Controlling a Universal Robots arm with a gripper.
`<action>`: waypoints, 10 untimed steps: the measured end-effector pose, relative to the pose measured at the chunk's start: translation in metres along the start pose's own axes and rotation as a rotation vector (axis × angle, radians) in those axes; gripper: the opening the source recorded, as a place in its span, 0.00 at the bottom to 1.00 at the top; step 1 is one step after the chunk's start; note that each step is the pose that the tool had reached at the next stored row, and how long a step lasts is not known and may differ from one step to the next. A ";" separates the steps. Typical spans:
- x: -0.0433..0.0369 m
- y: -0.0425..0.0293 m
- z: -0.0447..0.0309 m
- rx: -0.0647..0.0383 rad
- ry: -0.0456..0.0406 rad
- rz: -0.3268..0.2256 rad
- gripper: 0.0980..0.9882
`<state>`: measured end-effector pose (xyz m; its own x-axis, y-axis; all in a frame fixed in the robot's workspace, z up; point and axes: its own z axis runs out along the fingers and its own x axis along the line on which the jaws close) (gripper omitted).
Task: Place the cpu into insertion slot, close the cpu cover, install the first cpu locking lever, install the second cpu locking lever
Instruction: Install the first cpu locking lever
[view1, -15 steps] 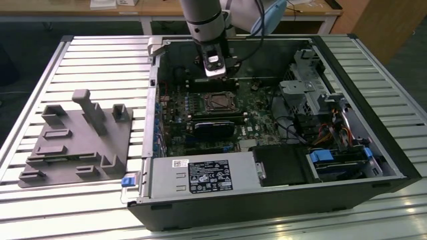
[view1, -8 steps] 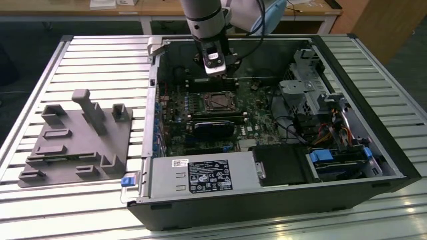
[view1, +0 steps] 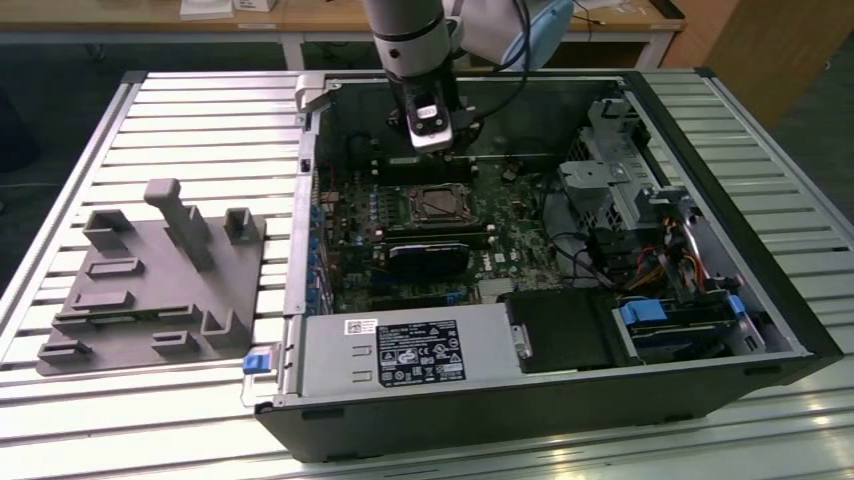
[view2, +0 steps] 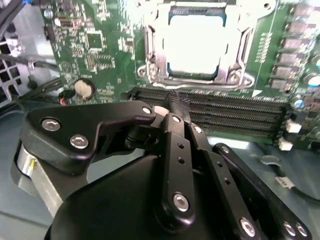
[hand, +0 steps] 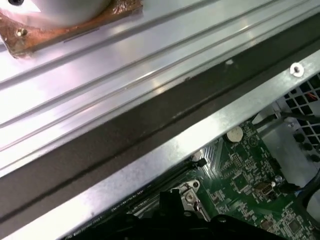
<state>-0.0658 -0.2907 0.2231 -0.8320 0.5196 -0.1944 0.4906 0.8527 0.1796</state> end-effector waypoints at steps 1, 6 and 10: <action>-0.0001 0.0001 0.0001 0.013 -0.0003 -0.003 0.01; -0.0009 0.0004 0.0006 0.065 0.0108 -0.011 0.01; -0.0018 -0.0013 0.0016 0.083 0.0255 -0.012 0.01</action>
<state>-0.0646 -0.2926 0.2217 -0.8440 0.5083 -0.1713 0.4990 0.8612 0.0970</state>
